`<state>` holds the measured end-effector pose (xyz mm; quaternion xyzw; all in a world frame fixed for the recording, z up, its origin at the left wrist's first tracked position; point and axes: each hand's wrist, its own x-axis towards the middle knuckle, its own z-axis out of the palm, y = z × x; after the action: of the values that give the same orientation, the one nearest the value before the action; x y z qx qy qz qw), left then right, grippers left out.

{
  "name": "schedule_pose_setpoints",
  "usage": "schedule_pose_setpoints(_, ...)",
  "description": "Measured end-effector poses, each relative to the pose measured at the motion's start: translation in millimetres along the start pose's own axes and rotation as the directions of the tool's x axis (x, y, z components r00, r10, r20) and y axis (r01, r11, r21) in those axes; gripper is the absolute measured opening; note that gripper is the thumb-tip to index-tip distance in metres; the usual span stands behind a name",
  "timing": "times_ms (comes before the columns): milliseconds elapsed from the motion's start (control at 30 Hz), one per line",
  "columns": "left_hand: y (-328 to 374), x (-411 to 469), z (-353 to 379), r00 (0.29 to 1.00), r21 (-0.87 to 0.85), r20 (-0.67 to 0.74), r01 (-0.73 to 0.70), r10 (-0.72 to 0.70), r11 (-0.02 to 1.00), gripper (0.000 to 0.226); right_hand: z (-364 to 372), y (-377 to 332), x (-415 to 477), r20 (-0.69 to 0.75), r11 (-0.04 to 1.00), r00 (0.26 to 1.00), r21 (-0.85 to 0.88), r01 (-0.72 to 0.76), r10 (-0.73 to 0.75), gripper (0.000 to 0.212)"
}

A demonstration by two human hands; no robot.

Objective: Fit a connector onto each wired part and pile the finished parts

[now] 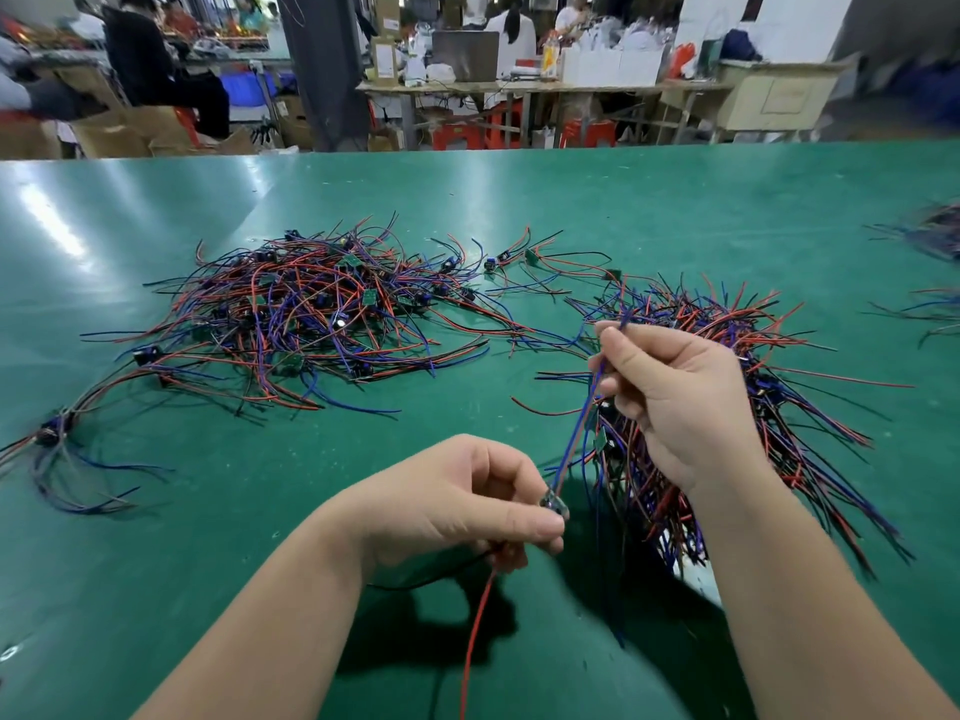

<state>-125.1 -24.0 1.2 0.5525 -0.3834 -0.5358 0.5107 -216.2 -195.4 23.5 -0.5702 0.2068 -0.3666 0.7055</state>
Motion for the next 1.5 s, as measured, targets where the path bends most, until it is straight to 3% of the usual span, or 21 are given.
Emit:
schedule_pose_setpoints(233,2.5,-5.9,-7.0,0.994,0.126,0.097,0.043,-0.056,0.991,0.015,0.5,-2.6,-0.4,-0.076,0.997,0.997,0.081,0.020,-0.014,0.020)
schedule_pose_setpoints(367,0.8,-6.6,-8.3,0.964,0.250,0.207,0.112,-0.165,0.962,0.012,-8.3,-11.1,6.1,-0.198,0.968,0.979,0.249,-0.001,0.052,0.028)
schedule_pose_setpoints(467,0.1,-2.9,-8.3,0.995,0.177,0.092,0.005,-0.022,0.984,0.006,-13.1,-12.1,9.8,-0.203,0.931,0.973,0.365,-0.029,0.110,0.027)
schedule_pose_setpoints(533,3.5,-2.5,-12.8,0.993,-0.003,-0.018,-0.113,0.113,0.994,0.005,-11.6,-11.9,10.3,-0.204,0.909,0.971,0.415,-0.033,0.128,0.023)
schedule_pose_setpoints(633,8.4,-1.7,-24.2,0.934,-0.282,-0.254,-0.321,0.253,0.904,0.031,-5.6,-11.0,6.1,-0.205,0.905,0.976,0.424,0.020,0.075,0.020)
schedule_pose_setpoints(700,11.0,0.5,-29.0,0.863,-0.366,-0.422,-0.441,0.277,0.819,0.041,-1.5,-8.1,1.0,-0.156,0.942,0.988,0.333,0.040,0.014,0.023)
schedule_pose_setpoints(767,11.5,3.1,-31.9,0.795,-0.350,-0.546,-0.504,0.266,0.790,0.031,2.9,-3.2,-4.6,-0.037,0.982,0.998,0.181,0.060,-0.054,0.030)
schedule_pose_setpoints(833,10.5,6.7,-30.1,0.767,-0.245,-0.596,-0.456,0.238,0.856,0.029,8.5,3.2,-10.1,0.154,0.993,0.981,0.024,0.115,-0.117,0.027)
schedule_pose_setpoints(900,5.3,12.0,-24.9,0.785,-0.094,-0.575,-0.342,0.229,0.935,0.037,14.8,11.3,-16.9,0.341,0.967,0.930,-0.157,0.201,-0.138,0.011)
schedule_pose_setpoints(933,2.5,14.0,-21.5,0.807,-0.029,-0.542,-0.296,0.234,0.955,0.041,16.6,17.9,-19.0,0.400,0.924,0.905,-0.272,0.268,-0.145,0.016)
schedule_pose_setpoints(1033,-3.3,16.8,-14.9,0.864,0.137,-0.434,-0.217,0.256,0.966,0.042,19.0,31.2,-20.0,0.471,0.666,0.854,-0.566,0.486,-0.223,0.023)
schedule_pose_setpoints(1233,-7.8,18.2,-14.4,0.851,0.333,-0.432,-0.158,0.299,0.930,0.035,16.2,35.2,-17.3,0.423,0.610,0.868,-0.626,0.486,-0.258,0.018)
schedule_pose_setpoints(1400,-7.3,18.3,-15.3,0.880,0.163,-0.410,-0.188,0.239,0.969,0.030,20.5,36.0,-18.9,0.366,0.617,0.877,-0.624,0.479,-0.312,0.017)
schedule_pose_setpoints(1500,-6.6,18.7,-16.1,0.854,0.163,-0.439,-0.230,0.279,0.959,0.024,24.9,36.5,-21.3,0.371,0.595,0.859,-0.620,0.512,-0.352,0.017)
